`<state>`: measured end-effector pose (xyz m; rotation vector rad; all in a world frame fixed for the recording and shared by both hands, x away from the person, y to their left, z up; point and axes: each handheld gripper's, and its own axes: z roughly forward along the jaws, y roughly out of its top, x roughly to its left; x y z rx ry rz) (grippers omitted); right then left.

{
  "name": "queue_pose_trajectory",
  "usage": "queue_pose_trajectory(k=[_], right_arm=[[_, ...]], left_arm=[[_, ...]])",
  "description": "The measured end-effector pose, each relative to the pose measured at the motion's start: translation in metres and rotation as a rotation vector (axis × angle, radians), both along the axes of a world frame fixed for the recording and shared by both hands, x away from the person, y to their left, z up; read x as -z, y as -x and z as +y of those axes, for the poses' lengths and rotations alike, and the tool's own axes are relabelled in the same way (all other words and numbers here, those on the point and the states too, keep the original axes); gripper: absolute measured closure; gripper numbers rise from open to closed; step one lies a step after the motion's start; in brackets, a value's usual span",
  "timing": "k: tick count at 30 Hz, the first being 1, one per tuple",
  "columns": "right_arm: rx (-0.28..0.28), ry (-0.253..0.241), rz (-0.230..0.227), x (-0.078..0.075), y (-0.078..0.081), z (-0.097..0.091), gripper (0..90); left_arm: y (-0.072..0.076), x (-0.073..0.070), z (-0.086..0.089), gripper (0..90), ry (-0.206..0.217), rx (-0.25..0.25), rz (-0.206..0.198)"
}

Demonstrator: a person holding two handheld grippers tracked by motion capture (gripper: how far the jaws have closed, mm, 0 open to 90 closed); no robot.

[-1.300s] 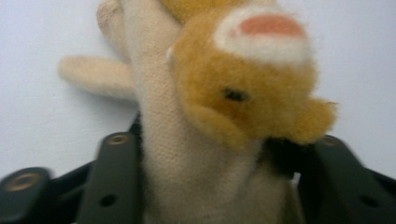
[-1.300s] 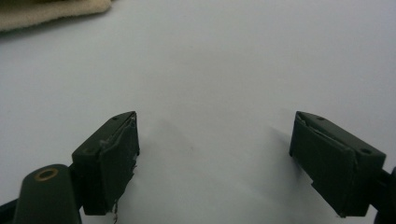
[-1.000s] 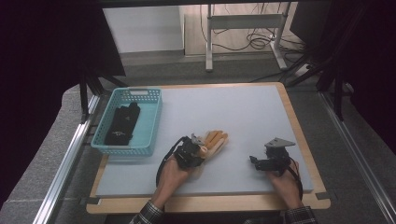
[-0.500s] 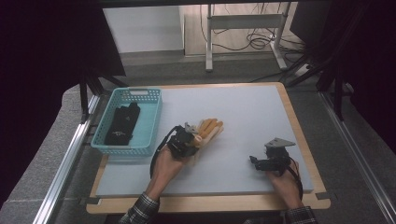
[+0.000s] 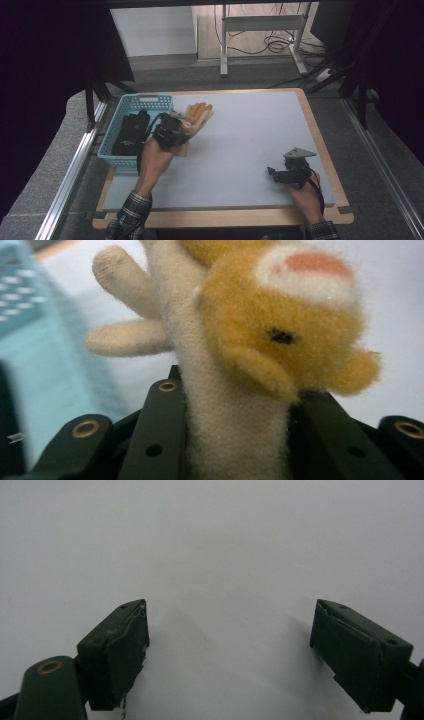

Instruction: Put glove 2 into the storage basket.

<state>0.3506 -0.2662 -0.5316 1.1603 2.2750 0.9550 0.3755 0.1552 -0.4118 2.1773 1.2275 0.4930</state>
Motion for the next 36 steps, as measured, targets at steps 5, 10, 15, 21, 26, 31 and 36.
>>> queue_pose_trajectory(k=[5, 10, 15, 21, 26, 31, 36], right_arm=[[0.000, 0.000, 0.001, 0.000, 0.000, 0.000, 15.3], [0.000, -0.001, 0.001, 0.000, 0.000, 0.000, 15.3], [0.000, -0.001, 0.001, 0.000, 0.000, 0.000, 15.3], [0.000, -0.001, 0.002, 0.000, 0.000, 0.000, 15.3], [0.000, -0.001, 0.000, 0.000, 0.000, 0.000, 15.3], [0.000, -0.001, 0.000, 0.000, 0.000, 0.000, 15.3], [-0.001, -0.001, 0.001, 0.000, 0.000, 0.000, 15.3]], left_arm=[[-0.008, -0.011, 0.031, 70.6, -0.021, -0.086, -0.006], [-0.020, -0.009, 0.063, 70.2, -0.052, -0.178, 0.014], [-0.034, 0.005, 0.090, 69.8, -0.089, -0.263, 0.059], [-0.053, 0.030, 0.104, 68.8, -0.142, -0.316, 0.134], [-0.066, 0.046, 0.104, 67.8, -0.141, -0.318, 0.183], [-0.081, 0.064, 0.098, 66.7, -0.131, -0.306, 0.239], [-0.093, 0.078, 0.092, 65.4, -0.111, -0.301, 0.267]])
